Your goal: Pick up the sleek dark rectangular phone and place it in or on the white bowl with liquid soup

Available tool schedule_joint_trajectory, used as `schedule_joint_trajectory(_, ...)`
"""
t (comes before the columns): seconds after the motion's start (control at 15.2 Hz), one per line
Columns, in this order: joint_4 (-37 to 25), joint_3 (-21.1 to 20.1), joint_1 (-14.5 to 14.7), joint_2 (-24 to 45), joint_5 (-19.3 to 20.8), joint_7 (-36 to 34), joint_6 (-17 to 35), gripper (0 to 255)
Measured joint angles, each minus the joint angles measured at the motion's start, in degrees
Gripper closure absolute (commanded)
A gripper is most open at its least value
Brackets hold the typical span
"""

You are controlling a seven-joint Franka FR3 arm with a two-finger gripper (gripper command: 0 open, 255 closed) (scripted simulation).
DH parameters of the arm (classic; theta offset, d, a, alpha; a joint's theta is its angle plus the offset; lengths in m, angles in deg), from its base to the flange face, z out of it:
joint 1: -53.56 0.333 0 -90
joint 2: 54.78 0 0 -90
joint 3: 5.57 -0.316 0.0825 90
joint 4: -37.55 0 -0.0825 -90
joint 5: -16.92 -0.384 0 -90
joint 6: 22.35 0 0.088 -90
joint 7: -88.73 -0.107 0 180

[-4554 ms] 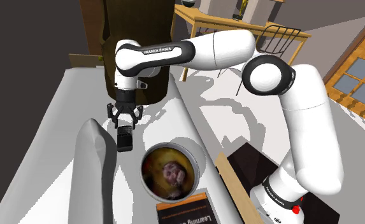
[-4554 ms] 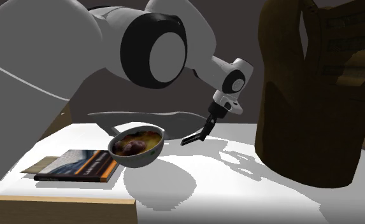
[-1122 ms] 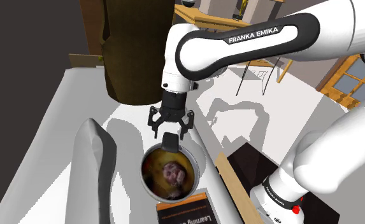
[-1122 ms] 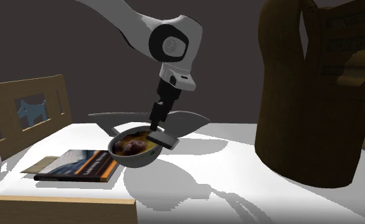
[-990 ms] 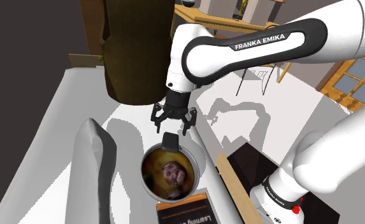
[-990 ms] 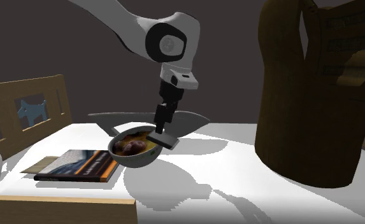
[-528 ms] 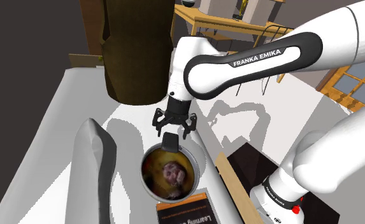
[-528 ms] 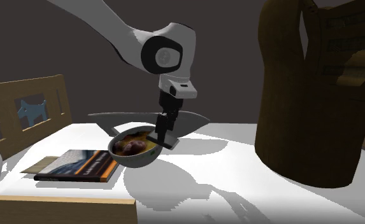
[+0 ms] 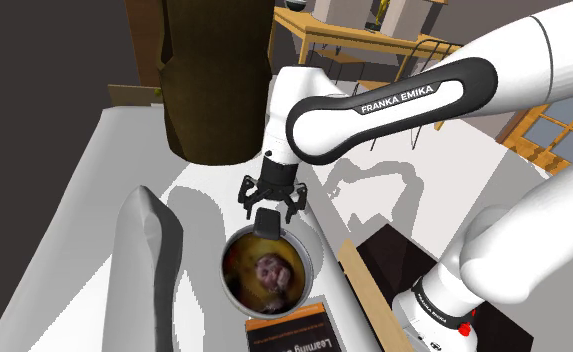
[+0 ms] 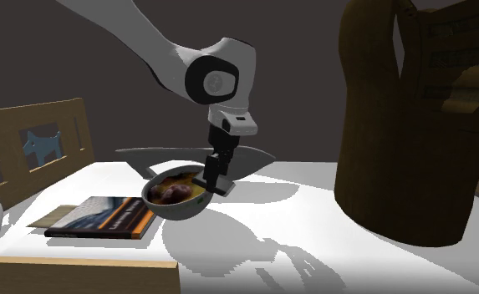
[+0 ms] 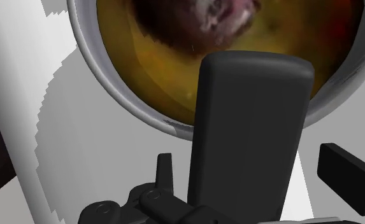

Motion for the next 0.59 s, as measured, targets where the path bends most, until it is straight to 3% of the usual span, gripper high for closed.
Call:
schedule_joint_trajectory(0.07,0.0,0.0,0.0,0.0,0.0,0.0,0.0,255)
schedule_joint_trajectory(0.59,0.0,0.0,0.0,0.0,0.0,0.0,0.0,255)
